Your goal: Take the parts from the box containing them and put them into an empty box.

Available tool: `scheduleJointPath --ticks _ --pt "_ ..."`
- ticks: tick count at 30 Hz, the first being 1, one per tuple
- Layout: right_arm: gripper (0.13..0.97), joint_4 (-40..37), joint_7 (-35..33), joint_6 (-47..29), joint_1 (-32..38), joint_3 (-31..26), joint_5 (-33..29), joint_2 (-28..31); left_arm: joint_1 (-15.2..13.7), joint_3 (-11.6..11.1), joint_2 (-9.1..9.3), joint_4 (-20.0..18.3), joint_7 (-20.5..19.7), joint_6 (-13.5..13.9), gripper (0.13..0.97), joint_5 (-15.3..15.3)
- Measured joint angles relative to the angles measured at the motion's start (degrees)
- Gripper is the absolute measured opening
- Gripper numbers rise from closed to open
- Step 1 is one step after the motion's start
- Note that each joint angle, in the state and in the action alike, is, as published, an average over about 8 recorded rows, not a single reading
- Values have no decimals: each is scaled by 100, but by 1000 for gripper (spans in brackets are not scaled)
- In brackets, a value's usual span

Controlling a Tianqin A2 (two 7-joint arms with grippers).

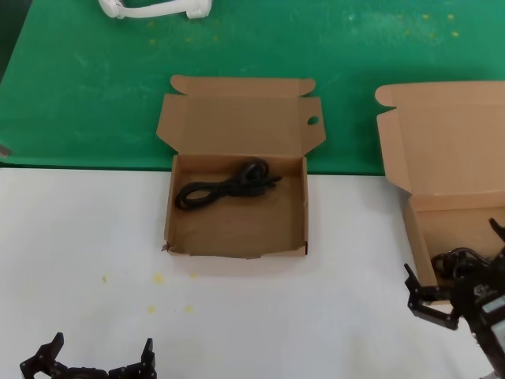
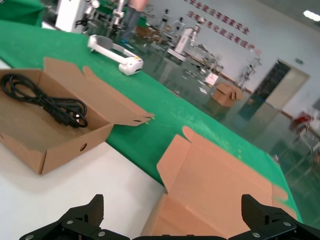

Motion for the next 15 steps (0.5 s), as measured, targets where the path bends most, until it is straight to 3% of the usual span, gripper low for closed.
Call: scheduleJointPath --ticks 15 --pt "966 138 217 520 -739 22 1672 193 0 0 0 0 2 0 966 -1"
